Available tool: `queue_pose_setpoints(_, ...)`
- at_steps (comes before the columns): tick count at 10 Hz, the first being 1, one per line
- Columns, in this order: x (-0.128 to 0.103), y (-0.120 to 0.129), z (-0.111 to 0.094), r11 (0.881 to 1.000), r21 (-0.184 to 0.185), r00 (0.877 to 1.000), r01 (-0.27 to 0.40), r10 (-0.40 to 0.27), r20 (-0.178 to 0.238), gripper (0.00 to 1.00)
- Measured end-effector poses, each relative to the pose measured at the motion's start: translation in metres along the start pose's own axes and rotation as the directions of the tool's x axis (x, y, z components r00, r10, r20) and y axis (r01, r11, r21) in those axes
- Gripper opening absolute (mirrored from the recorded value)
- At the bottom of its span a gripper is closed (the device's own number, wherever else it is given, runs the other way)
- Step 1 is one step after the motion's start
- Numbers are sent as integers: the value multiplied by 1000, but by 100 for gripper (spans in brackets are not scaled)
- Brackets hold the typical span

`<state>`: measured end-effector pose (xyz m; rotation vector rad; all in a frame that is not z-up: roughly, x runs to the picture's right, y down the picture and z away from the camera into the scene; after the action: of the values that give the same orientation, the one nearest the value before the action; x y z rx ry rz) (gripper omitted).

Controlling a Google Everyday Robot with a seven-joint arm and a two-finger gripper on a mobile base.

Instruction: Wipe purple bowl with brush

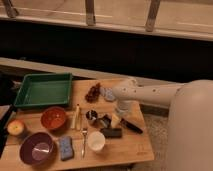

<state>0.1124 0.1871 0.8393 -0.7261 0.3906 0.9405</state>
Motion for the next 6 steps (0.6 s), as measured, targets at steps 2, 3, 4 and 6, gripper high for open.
queue_pose_setpoints(2,1,-3,5,1000,7,1000,-19,19,-3,66)
queue_pose_setpoints(3,-1,-3,5,1000,7,1000,-20,20,-3,58)
queue_pose_setpoints(4,-2,-2,7,1000,7,1000,-21,21,-1,48)
queue_pose_setpoints(6,2,-4,11,1000,10,1000,-19,20,-10,25)
